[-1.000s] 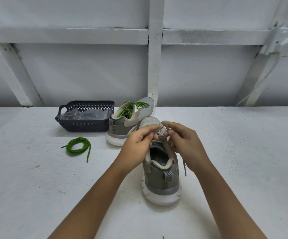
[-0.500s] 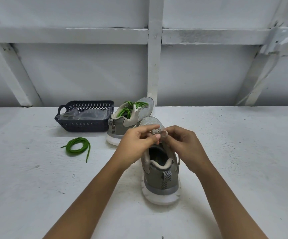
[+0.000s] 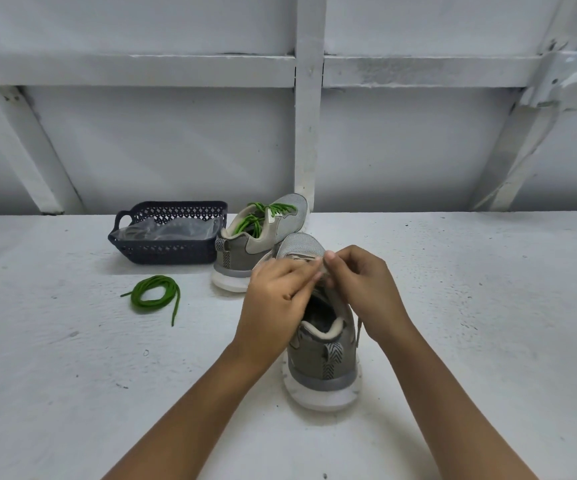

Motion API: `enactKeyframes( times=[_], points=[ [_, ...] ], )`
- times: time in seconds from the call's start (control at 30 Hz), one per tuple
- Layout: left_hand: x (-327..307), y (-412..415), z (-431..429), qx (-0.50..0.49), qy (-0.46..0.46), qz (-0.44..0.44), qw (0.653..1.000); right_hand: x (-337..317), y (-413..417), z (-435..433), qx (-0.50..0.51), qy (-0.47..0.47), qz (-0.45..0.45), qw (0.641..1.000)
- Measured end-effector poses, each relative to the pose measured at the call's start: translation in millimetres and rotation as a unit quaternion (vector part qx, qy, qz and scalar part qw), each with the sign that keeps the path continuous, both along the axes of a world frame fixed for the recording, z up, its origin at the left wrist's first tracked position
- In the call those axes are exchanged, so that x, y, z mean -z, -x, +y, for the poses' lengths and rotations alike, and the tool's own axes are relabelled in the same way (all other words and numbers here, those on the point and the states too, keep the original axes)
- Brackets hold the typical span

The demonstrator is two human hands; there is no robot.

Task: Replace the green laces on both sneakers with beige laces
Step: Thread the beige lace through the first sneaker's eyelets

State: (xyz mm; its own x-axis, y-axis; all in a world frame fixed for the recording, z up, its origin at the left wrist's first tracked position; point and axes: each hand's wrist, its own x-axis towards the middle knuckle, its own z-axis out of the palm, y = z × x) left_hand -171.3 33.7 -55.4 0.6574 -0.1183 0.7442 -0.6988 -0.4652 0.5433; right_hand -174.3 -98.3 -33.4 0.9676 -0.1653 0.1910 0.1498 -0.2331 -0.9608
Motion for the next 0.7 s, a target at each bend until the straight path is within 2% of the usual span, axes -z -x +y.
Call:
enactKeyframes(
  times=[0.07, 0.13, 0.23, 0.3, 0.37, 0.43, 0.47, 0.53, 0.6, 0.7],
  points=[
    [10, -9, 6, -0.047, -0.111, -0.126, 0.985, -2, -3, 0, -0.005, 0.012, 0.022, 1.0],
    [11, -14, 12, -0.08, -0.166, -0.198, 0.963, -4, -5, 0, -0.009, 0.015, 0.032, 0.999],
    [7, -12, 12, -0.125, -0.206, -0.192, 0.951, -5, -4, 1, 0.001, -0.015, 0.034, 0.999],
    [1, -7, 9, -0.126, -0.177, -0.101, 0.971, -6, -1, 2, 0.009, -0.024, 0.026, 0.999],
    [-9, 0, 7, -0.105, -0.109, 0.066, 0.986, -7, 3, 1, 0.003, 0.017, 0.005, 1.0],
    [-17, 3, 6, -0.058, -0.041, 0.249, 0.966, -5, 8, 1, -0.019, 0.069, -0.019, 0.997],
    [-20, 4, 6, -0.029, -0.003, 0.312, 0.95, -4, 10, 0, -0.032, 0.081, -0.03, 0.996],
    [-26, 8, 6, 0.025, 0.087, 0.379, 0.921, -1, 14, -1, -0.053, 0.104, -0.055, 0.992],
    [-28, 9, 5, 0.059, 0.165, 0.408, 0.896, 2, 15, -4, -0.073, 0.126, -0.08, 0.986],
    [-26, 9, 5, 0.059, 0.204, 0.43, 0.878, 8, 15, -10, -0.09, 0.151, -0.114, 0.978]
  ],
)
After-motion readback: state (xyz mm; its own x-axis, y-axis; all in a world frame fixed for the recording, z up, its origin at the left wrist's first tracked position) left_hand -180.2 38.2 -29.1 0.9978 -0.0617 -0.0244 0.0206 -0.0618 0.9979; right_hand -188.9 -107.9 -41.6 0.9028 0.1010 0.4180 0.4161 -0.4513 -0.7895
